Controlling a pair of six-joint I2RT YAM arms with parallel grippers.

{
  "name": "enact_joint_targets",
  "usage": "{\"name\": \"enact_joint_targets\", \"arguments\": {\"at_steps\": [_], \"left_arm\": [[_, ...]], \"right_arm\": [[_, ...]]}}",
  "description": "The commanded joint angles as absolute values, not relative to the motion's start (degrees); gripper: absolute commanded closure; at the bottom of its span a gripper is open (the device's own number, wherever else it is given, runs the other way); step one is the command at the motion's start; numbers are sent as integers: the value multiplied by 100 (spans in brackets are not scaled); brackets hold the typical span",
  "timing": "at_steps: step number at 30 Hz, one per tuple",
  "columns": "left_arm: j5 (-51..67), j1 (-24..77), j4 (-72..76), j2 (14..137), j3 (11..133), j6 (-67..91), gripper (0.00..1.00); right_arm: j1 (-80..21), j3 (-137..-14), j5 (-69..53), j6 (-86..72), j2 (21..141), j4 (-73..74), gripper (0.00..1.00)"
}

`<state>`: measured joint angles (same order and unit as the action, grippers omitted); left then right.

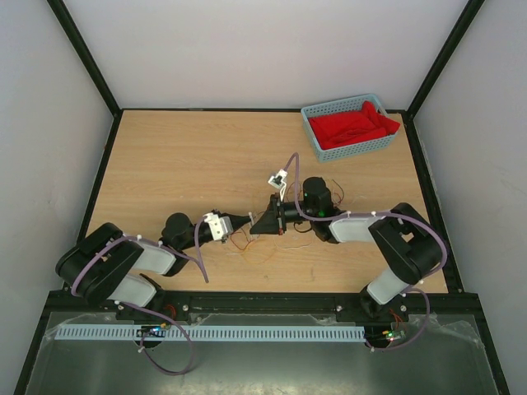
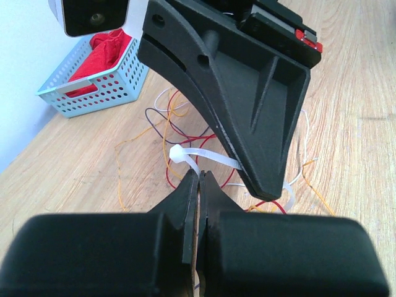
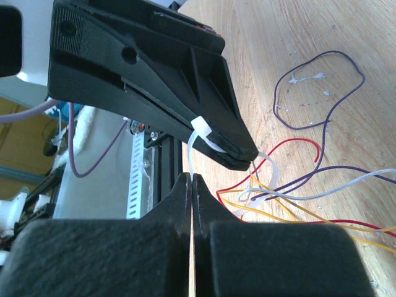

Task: Zip-tie the wires
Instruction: Tie the cable at the center of the board.

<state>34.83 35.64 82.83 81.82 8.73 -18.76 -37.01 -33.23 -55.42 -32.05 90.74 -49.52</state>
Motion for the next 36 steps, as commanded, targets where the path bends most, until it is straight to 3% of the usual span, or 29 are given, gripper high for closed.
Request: {"name": "enact_joint_targets", "arguments": {"at_steps": [1, 7, 36], "left_arm": [[3451, 3646, 8481, 8101, 867, -2059, 100], [3256, 3775, 8481, 8130, 844, -2281, 100], [2546, 4282, 8481, 7915, 619, -3228, 100]], "right_arm": [[-3588, -3275, -5679, -4074, 9291, -6081, 100], [-3576, -3348, -5787, -4491, 9478, -6232, 100], [-3521, -3555, -5884, -4086, 8743, -4181, 100]]}}
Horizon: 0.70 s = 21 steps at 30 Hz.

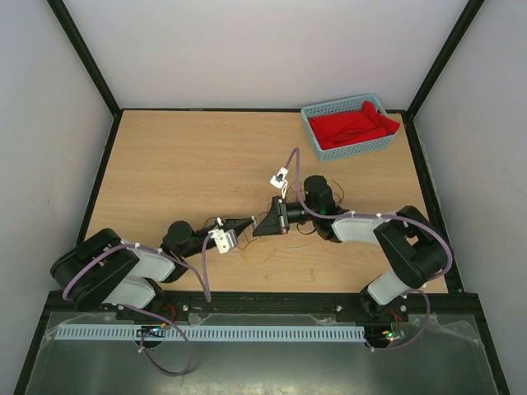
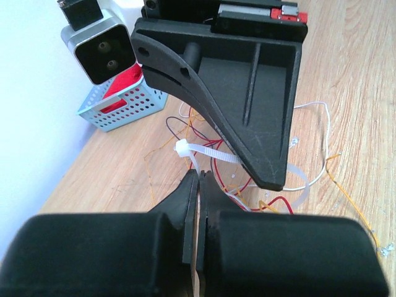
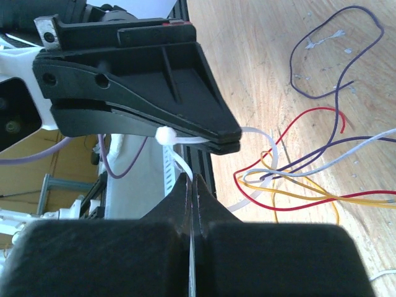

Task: Zip-tie the wires
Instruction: Tie the cable at the center of the board.

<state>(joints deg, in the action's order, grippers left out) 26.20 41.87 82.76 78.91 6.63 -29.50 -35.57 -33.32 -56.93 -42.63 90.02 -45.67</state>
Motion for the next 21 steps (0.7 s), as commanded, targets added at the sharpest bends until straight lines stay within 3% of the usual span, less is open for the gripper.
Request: {"name": "enact_joint_targets", "arguments": {"at_steps": [1, 21], "left_arm": [[2497, 4324, 8487, 7937, 623, -3315, 100], [1995, 4535, 8481, 7890, 589, -3688, 100]], "right_arm": [[-3522, -3589, -5963, -4046, 8737, -4107, 100], [-3463, -3475, -6142, -3940, 8600, -3620, 100]]}}
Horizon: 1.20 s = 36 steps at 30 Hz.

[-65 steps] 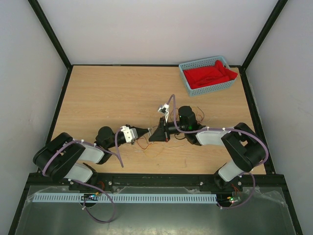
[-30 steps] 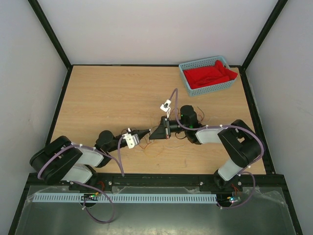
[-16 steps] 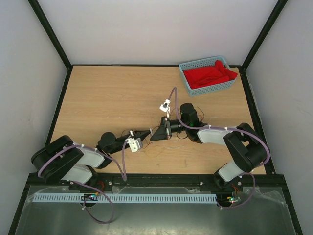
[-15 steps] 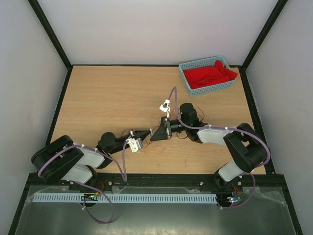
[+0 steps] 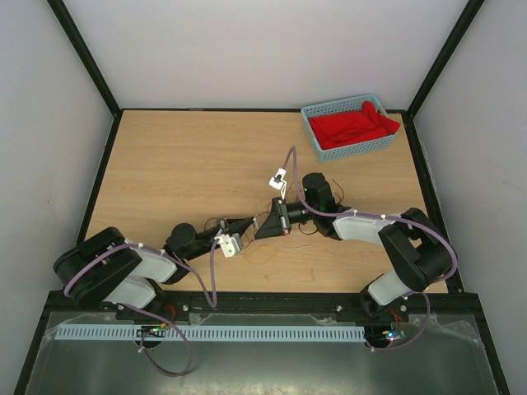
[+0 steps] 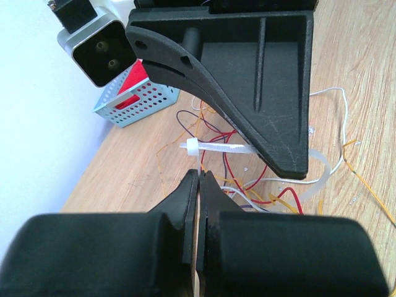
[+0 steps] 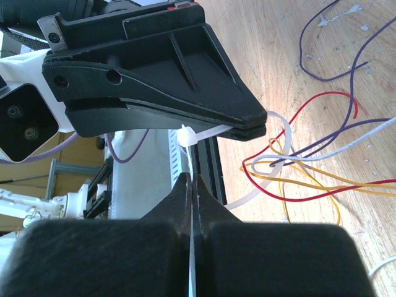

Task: Zip-tie the wires
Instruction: Tie the cable at the center of the board.

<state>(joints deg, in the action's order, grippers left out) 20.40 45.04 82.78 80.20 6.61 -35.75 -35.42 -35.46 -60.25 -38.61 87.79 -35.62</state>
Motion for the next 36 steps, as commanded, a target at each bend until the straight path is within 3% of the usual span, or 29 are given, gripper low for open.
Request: {"name": "enact_joint_targets", "arguments": {"at_steps": [1, 36], "left_arm": [[1996, 4535, 8481, 7880, 587, -3691, 100], [1879, 4746, 8481, 7885, 578, -4062, 100]], "right_arm": [[-3444, -3446, -6155, -4024, 8603, -3689, 100], [-3305, -3818, -6305, -4843, 9218, -4547, 100]]}}
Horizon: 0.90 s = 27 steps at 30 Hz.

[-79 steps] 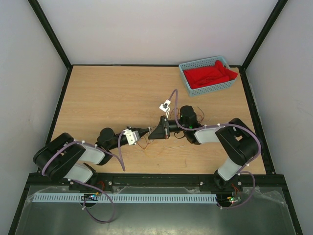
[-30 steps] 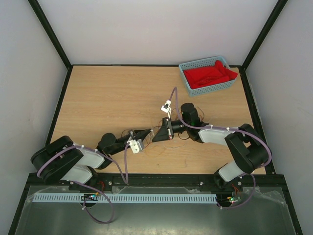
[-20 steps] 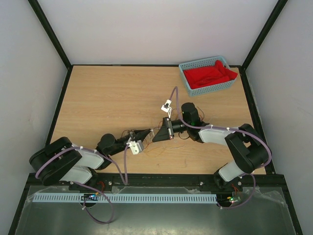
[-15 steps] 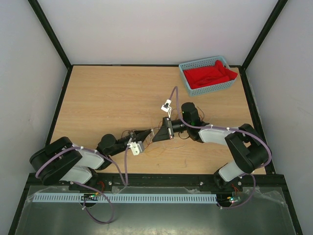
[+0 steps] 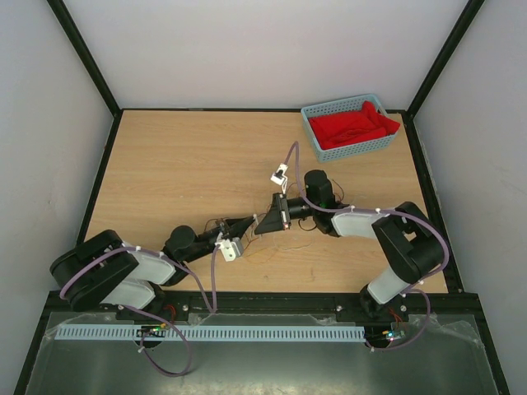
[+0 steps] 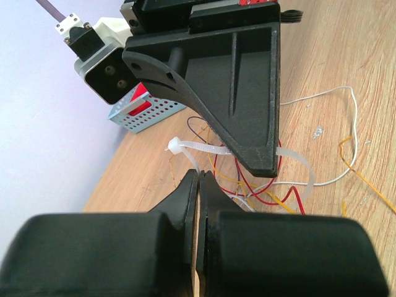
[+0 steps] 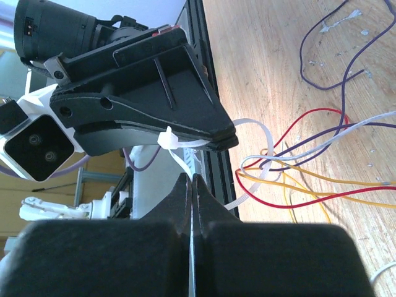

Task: Zip-tie the wires
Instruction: Tie the cable at the center of the board.

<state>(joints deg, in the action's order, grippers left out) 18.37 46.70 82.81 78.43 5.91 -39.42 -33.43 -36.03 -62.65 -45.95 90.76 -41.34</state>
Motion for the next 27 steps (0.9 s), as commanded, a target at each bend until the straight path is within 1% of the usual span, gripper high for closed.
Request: {"name": "enact_joint_targets", "arguments": {"at_steps": [1, 11, 27], "left_arm": [[1873, 4758, 8481, 7908, 580, -4078, 100], [1724, 4780, 8481, 8251, 645, -4219, 100], [1679, 5007, 8481, 8152, 641, -4393, 100]], "right_arm": [[-3305, -3835, -6308, -4922, 9246, -4623, 100], [-3262, -3642, -6340, -4962, 9093, -4641, 100], [-3107, -3731, -6359, -4738, 9314, -4421, 100]]}}
